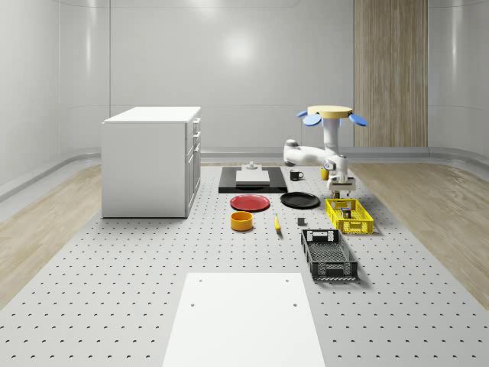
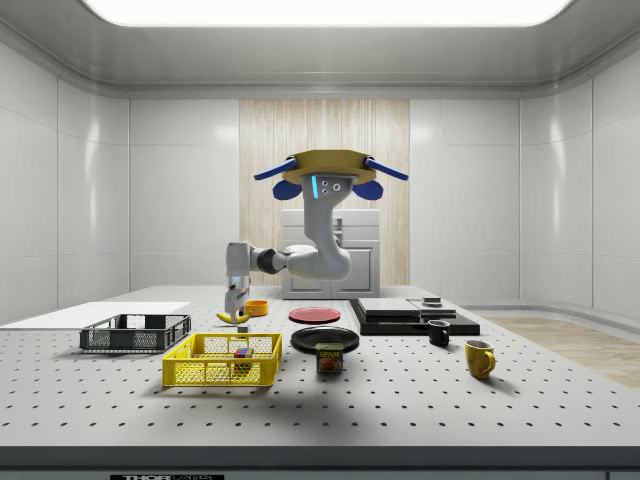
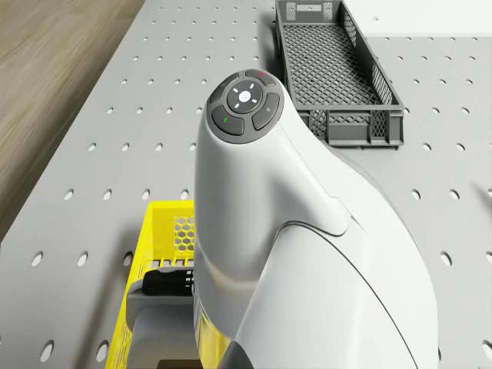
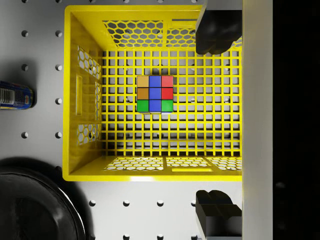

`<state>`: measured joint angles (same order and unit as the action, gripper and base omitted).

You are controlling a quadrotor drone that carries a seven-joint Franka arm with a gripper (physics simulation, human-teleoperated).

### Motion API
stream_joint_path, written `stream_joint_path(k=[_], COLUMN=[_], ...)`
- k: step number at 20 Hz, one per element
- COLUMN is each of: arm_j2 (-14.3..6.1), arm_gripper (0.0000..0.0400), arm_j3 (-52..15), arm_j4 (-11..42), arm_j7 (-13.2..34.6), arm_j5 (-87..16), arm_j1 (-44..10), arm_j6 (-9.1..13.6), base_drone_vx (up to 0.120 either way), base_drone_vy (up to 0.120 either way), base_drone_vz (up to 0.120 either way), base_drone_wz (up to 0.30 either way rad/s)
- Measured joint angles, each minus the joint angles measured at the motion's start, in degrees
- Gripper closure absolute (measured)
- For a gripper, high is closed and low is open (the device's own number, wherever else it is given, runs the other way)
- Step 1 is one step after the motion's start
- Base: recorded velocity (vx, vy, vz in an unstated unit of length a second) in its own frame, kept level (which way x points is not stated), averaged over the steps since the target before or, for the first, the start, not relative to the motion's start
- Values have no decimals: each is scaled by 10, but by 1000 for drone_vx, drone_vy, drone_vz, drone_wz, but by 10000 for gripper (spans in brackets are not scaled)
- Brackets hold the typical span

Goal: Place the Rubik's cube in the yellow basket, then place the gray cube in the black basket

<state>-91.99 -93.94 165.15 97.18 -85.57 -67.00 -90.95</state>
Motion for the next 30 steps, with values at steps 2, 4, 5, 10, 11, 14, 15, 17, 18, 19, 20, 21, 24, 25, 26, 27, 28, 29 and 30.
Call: stream_joint_path(k=[2, 4, 5, 10, 11, 14, 15, 17, 18, 19, 20, 21, 24, 25, 26, 27, 28, 29, 30], arm_j2=[-1, -2, -2, -4, -5, -6, -6, -7, -7, -7, -7, -8, -8, -8, -9, -9, -9, -9, -9], arm_gripper=[0, 0, 0, 0, 0, 0, 0, 0, 0, 0, 0, 0, 0, 0, 0, 0, 0, 0, 0], arm_j3=[-1, -1, -1, -2, -2, -2, -2, -2, -2, -2, -2, -2, -2, -2, -2, -3, -3, -3, -3], arm_j4=[0, 0, 0, 0, 0, 0, 0, 0, 0, 0, 0, 0, 0, 0, 0, 0, 0, 0, 0], arm_j7=[0, 0, 0, 0, 0, 0, 0, 0, 0, -1, -1, -1, -1, -1, -1, -1, -1, -1, -1], arm_j5=[1, 2, 2, 3, 3, 3, 4, 4, 4, 4, 4, 4, 4, 5, 5, 5, 5, 5, 5], arm_j1=[0, 0, 0, 0, 0, 0, 0, 1, 1, 1, 1, 1, 1, 1, 1, 1, 1, 1, 1], arm_j6=[-1, -2, -2, -4, -4, -5, -5, -6, -6, -6, -7, -7, -7, -8, -8, -8, -8, -8, -8], base_drone_vx=[0, 0, 0, 120, 120, 40, 0, 0, 40, 120, 80, 0, 0, 0, 0, 0, 0, 0, 0], base_drone_vy=[-120, -120, -120, -120, -120, -120, -120, -120, -120, -120, -120, -120, -120, -120, -120, -120, -120, -120, -120], base_drone_vz=[0, 0, 0, 0, 0, 0, 0, 0, 0, 0, 0, 0, 0, 0, -120, -120, -120, -120, -120], base_drone_wz=[0, 0, 0, 0, 0, 0, 0, 0, 0, 0, 0, 0, 0, 0, 0, 0, 0, 0, 0])
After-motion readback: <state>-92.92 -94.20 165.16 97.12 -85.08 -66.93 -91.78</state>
